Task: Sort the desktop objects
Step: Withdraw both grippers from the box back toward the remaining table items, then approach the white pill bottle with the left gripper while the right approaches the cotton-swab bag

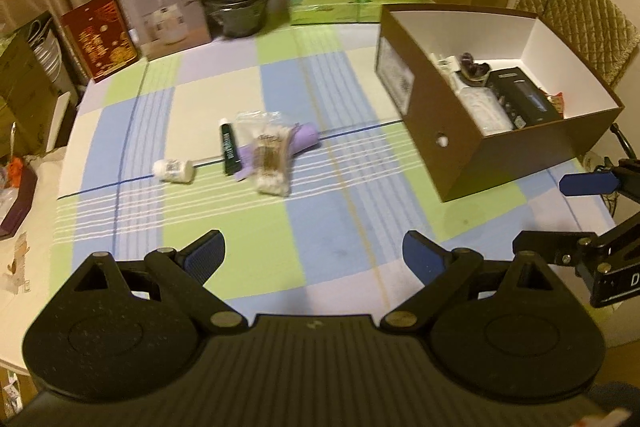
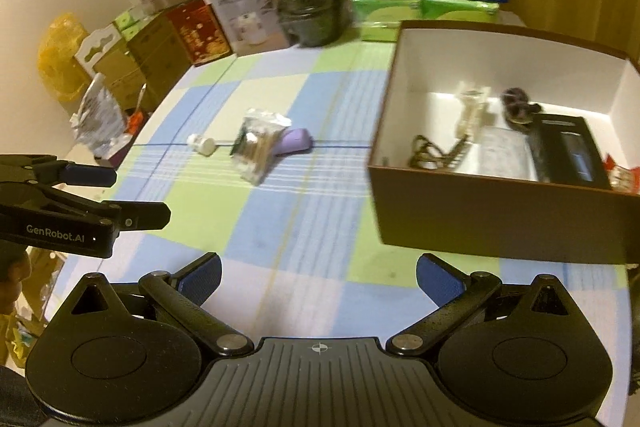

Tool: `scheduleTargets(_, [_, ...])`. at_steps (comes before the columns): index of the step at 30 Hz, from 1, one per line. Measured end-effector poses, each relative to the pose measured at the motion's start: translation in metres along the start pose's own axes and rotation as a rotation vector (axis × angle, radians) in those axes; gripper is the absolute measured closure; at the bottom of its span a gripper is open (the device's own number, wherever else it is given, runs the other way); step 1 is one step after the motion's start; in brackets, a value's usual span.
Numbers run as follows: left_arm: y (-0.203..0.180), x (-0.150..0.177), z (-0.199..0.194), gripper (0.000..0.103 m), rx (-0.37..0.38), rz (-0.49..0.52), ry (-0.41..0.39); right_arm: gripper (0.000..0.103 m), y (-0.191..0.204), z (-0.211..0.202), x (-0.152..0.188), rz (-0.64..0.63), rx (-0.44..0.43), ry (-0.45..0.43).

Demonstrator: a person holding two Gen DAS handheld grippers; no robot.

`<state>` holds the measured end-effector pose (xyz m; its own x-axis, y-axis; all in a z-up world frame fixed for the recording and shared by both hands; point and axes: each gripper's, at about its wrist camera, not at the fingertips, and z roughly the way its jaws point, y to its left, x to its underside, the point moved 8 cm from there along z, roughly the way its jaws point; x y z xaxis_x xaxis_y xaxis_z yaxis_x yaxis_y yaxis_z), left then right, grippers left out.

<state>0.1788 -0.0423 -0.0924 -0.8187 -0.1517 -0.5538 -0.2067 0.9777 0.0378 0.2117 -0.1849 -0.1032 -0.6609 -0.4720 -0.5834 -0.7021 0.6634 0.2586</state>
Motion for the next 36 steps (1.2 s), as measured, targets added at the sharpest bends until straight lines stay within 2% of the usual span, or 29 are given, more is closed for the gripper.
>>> scheduleTargets(15, [0.064, 0.016, -0.006, 0.009, -0.038, -0.041, 0.008, 0.002, 0.055, 0.038, -0.006, -0.029, -0.016, 0.013])
scheduleTargets(36, [0.135, 0.014, 0.022, 0.009, -0.080, -0.058, 0.026, 0.002, 0.093, 0.098, -0.035, 0.033, 0.054, -0.054])
